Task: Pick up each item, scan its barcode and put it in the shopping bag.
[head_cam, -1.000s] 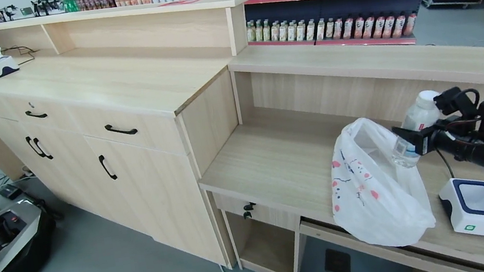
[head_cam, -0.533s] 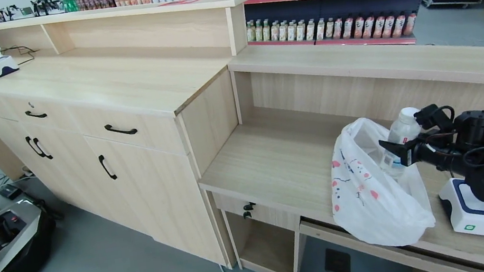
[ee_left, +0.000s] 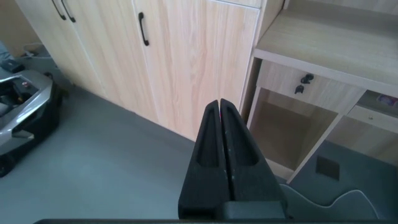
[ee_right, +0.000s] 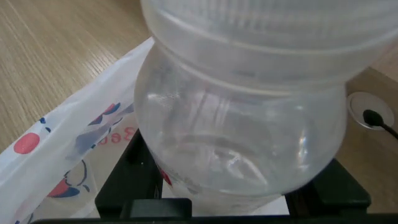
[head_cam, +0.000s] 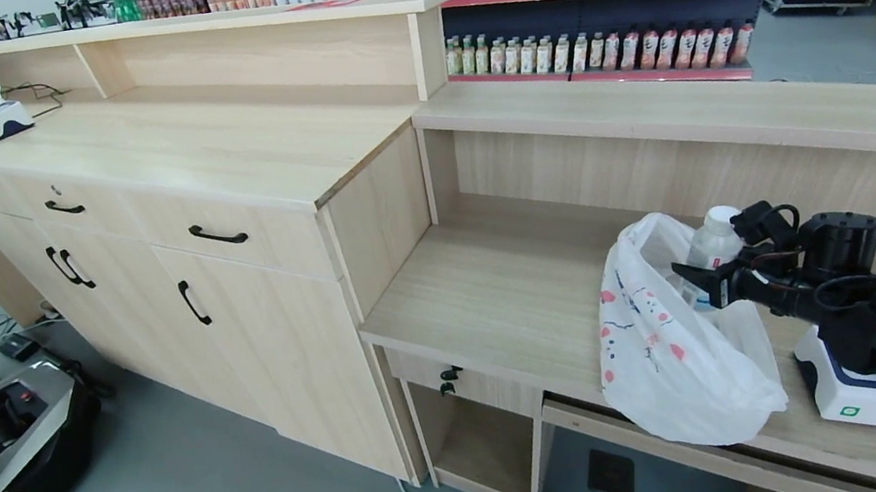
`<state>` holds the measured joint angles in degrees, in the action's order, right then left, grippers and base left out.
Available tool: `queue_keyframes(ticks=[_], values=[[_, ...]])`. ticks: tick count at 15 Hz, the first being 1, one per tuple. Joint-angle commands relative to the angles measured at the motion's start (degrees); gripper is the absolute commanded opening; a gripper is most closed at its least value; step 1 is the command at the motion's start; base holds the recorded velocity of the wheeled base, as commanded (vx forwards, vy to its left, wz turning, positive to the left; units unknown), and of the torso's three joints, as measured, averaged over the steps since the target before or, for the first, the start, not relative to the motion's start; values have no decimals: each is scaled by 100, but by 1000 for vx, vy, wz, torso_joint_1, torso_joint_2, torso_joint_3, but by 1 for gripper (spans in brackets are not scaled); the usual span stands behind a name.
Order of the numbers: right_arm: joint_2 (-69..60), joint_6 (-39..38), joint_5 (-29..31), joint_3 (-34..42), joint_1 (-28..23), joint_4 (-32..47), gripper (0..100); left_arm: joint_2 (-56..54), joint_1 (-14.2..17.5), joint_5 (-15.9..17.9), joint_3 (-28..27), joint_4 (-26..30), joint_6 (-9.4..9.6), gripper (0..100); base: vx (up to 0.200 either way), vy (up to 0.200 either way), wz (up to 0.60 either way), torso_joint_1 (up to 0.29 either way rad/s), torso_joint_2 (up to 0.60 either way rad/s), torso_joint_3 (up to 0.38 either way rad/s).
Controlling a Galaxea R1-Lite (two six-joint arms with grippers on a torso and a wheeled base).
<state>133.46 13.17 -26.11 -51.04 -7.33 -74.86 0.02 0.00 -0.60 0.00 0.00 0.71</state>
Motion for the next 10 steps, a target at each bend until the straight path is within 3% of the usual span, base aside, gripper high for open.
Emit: queue_keyframes(ticks=[1,10], values=[[154,2,-8,-46,12,-11,0,-2,0,-2,0,0,0,0,0,0,0,0,0,0],[479,90,-8,-90,-129,-99,0,-2,0,-2,0,0,0,0,0,0,0,0,0,0]])
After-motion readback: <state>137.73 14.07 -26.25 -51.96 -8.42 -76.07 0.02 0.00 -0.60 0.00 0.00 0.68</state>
